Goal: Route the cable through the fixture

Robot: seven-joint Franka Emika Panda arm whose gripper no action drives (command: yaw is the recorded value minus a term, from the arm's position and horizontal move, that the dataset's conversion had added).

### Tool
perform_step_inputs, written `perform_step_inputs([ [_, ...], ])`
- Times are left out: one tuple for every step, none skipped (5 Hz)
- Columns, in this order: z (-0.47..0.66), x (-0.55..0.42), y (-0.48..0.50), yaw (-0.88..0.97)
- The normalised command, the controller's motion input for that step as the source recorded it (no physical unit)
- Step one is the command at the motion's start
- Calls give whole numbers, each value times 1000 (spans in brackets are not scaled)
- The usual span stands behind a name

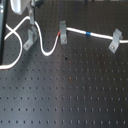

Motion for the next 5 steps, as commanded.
perform_step_inputs([
  [190, -62, 22, 998],
  [229, -43, 21, 995],
  [212, -36, 22, 994],
  [24, -10, 7, 998],
  [0, -15, 13, 995],
])
